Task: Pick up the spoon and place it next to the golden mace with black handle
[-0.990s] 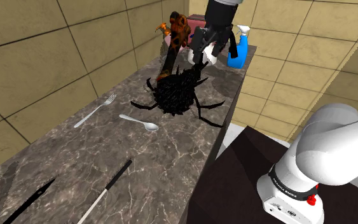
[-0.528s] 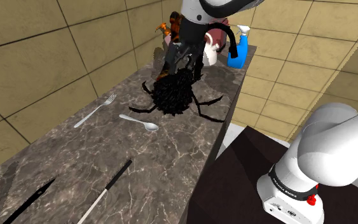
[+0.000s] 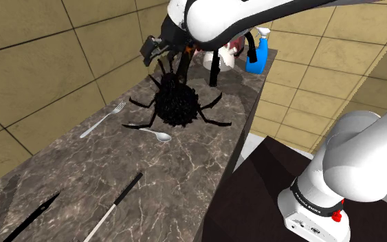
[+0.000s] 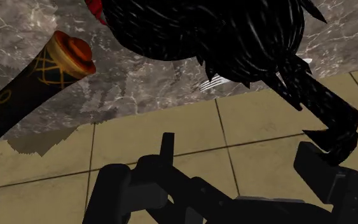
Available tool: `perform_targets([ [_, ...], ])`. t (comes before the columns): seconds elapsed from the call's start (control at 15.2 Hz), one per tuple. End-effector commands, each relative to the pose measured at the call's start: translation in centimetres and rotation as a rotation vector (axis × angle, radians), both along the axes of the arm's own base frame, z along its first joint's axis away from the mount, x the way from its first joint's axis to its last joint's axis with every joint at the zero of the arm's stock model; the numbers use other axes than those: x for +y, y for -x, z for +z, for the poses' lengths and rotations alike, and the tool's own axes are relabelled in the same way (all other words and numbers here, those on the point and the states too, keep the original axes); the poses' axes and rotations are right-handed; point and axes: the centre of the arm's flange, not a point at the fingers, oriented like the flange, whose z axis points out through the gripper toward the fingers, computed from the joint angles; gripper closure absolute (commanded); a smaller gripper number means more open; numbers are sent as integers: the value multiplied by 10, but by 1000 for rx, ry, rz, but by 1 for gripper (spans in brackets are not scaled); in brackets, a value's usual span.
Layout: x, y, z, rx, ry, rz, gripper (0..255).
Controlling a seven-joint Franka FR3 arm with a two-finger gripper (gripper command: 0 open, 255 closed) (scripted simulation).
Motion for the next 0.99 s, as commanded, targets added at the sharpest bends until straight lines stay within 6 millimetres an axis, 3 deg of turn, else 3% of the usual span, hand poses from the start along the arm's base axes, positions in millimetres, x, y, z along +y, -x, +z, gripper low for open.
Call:
perform_targets([
  [0.0, 6, -5, -16, 69, 13, 9, 0],
  [0.46, 48, -36, -87, 225, 39, 50, 0],
  [0.92, 88, -55, -162, 381, 65, 91, 0],
])
